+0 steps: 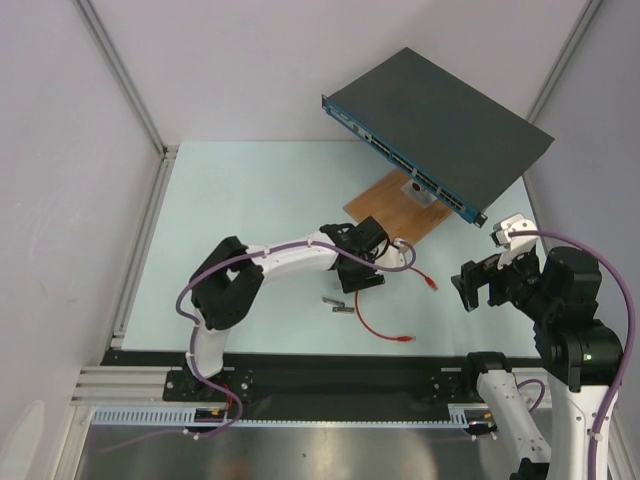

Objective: Insert the plug into the switch port

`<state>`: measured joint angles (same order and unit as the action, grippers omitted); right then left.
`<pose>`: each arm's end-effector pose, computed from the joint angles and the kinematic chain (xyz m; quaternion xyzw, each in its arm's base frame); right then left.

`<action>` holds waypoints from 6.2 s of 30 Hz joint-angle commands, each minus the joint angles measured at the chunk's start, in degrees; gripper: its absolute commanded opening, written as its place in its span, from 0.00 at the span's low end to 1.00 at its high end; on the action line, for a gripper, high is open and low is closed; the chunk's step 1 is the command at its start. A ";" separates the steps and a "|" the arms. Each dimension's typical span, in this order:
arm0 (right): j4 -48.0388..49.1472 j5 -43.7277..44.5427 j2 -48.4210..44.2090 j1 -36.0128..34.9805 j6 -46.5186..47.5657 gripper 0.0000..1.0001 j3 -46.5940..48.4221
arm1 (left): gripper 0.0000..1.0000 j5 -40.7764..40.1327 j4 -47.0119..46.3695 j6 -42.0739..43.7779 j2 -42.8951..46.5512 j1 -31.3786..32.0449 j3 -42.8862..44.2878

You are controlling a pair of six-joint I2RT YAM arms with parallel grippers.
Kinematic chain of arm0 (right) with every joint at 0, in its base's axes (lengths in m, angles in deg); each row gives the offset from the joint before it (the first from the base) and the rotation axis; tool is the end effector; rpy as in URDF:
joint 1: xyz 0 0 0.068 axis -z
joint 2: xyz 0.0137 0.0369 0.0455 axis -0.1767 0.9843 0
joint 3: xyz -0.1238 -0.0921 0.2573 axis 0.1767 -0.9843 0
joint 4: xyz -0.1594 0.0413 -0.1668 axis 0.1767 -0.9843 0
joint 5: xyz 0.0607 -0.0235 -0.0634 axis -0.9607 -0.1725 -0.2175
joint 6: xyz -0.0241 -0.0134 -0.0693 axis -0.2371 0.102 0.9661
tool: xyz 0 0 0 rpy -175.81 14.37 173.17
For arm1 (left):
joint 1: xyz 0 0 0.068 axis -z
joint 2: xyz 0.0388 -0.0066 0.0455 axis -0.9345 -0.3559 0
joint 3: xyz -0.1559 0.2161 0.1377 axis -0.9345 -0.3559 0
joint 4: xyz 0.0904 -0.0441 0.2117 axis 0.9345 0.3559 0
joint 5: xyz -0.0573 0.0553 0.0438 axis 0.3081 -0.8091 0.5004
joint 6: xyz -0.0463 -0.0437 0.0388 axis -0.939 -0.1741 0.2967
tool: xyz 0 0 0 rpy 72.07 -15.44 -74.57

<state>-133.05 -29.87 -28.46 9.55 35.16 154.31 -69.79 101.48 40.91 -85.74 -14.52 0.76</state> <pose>0.0340 0.0236 0.3862 -0.2358 0.8127 0.0801 0.5268 0.2372 -0.3345 0.2007 0.6303 0.7490 -0.0527 0.1973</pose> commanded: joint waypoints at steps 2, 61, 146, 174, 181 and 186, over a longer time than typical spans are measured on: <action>2.51 0.51 0.96 0.18 -1.39 1.00 1.39 | 0.68 -3.23 0.38 -0.71 -1.69 0.39 1.71; 45.47 -7.14 29.86 -33.90 -17.02 0.97 9.21 | 0.00 8.82 -29.17 -61.52 52.55 -14.73 -10.17; 34.33 -48.62 42.62 -36.73 -25.03 0.00 1.56 | 0.33 40.09 6.09 50.62 58.43 -5.15 -17.19; 50.31 -32.63 31.98 -21.08 -48.39 0.98 0.51 | 0.00 15.94 -27.30 -16.00 53.86 -8.23 -18.86; 58.65 -29.28 34.44 -22.05 -58.15 0.93 -0.99 | 0.00 16.01 -29.15 -16.09 53.77 -7.43 -19.73; 62.45 -30.34 36.46 -23.46 -63.08 0.79 -0.20 | 0.00 16.36 -29.59 -15.48 53.59 -7.17 -19.82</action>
<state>-76.71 -60.03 7.63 -12.74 -22.50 153.06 -53.07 74.96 26.79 -32.13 -22.17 -18.89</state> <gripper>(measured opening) 0.817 0.215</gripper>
